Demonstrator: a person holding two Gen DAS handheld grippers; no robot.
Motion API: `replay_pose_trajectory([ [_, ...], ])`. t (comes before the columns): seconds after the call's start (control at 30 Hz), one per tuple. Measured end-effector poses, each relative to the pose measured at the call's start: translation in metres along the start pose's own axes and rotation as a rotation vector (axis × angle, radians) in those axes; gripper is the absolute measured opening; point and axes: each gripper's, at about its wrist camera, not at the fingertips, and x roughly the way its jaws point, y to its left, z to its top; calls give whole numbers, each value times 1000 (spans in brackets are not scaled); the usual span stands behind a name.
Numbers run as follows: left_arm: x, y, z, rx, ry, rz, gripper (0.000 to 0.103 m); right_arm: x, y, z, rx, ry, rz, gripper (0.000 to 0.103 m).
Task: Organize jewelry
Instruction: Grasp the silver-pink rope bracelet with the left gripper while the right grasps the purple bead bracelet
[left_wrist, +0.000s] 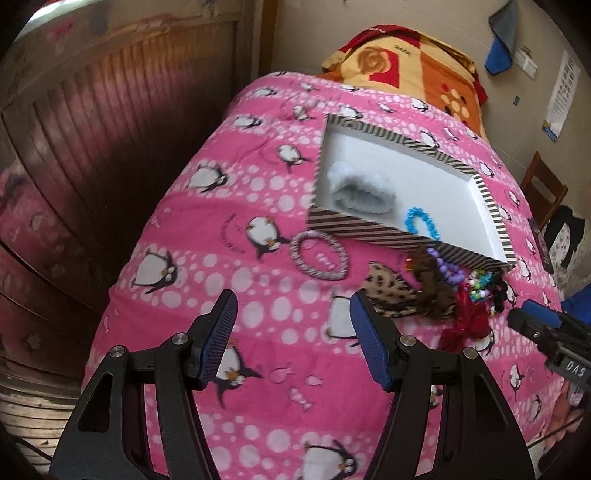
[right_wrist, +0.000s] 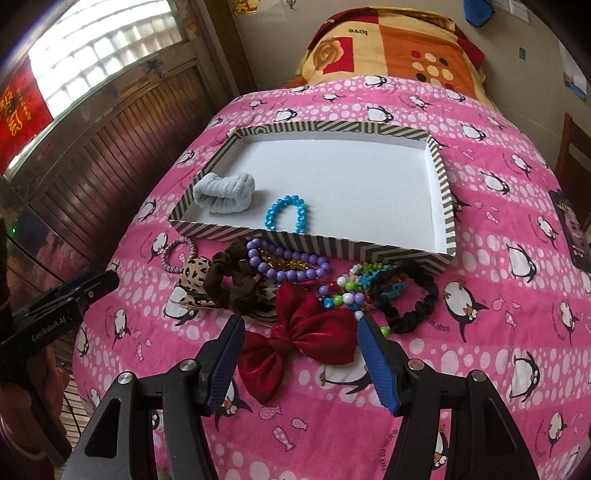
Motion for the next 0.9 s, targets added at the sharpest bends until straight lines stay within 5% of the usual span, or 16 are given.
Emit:
replay_pose_trajectory([
  [0.3, 19, 15, 14, -62, 39, -7, 63, 9, -4, 3, -9, 3, 29, 60],
  [0.67, 58, 7, 28, -84, 93, 43, 63, 42, 15, 26, -143, 23, 108, 33],
  [0.9, 76, 6, 34, -104, 122, 53, 63, 71, 21, 35, -253, 83, 120, 30],
])
